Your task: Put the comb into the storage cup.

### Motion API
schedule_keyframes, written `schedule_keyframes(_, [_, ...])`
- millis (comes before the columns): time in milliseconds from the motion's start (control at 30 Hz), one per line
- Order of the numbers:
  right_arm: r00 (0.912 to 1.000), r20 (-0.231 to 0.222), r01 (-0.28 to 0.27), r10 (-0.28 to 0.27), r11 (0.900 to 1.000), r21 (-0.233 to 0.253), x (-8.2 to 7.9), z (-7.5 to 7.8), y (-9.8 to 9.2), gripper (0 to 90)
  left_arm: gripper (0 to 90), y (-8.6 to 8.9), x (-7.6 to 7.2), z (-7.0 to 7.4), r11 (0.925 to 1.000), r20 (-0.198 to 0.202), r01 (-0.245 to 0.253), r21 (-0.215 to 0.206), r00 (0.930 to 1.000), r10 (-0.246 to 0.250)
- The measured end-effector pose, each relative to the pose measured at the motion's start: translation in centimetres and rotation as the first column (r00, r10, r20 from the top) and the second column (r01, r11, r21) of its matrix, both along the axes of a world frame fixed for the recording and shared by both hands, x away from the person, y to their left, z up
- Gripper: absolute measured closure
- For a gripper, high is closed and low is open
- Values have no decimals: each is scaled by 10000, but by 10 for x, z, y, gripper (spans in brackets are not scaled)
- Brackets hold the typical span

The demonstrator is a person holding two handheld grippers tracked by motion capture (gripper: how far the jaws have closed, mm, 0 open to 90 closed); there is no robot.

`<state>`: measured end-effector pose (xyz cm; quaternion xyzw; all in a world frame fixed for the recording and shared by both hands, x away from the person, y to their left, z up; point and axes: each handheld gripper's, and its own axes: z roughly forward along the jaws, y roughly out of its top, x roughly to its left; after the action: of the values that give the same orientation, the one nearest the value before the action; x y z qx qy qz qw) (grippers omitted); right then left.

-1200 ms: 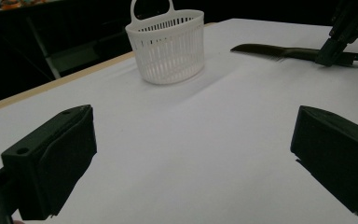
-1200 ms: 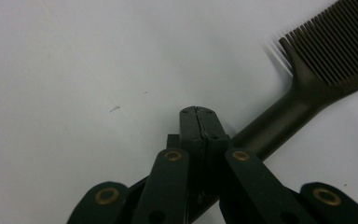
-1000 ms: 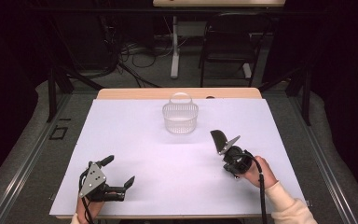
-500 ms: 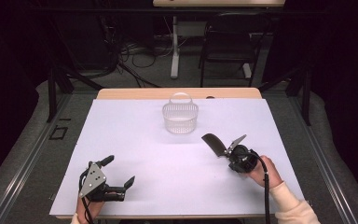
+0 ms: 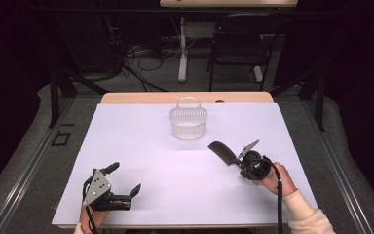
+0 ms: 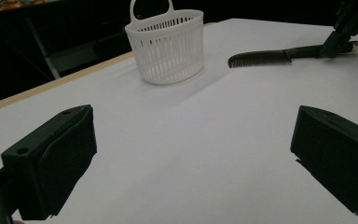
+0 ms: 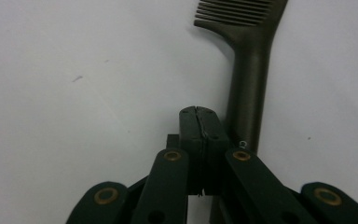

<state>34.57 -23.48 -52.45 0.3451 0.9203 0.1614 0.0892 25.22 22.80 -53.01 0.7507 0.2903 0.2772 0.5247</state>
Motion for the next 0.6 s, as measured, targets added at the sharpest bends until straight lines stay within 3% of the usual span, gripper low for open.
schedule_keyframes(267, [9999, -95, 85, -81, 9987, 497, -5, 12, 2, 696, 1, 0, 0, 0, 10000, -18, -16, -5, 10000, 16])
schedule_keyframes(400, [9994, -240, 250, -237, 9980, 580, -8, 19, 5, 513, 1, 0, 0, 0, 10000, 9, 2, -8, 10000, -2])
schedule_keyframes(600, [9994, 12, 342, -343, 9984, 456, -12, 27, 7, 303, 1, 0, -1, 0, 10000, 11, -26, -50, 10000, 26])
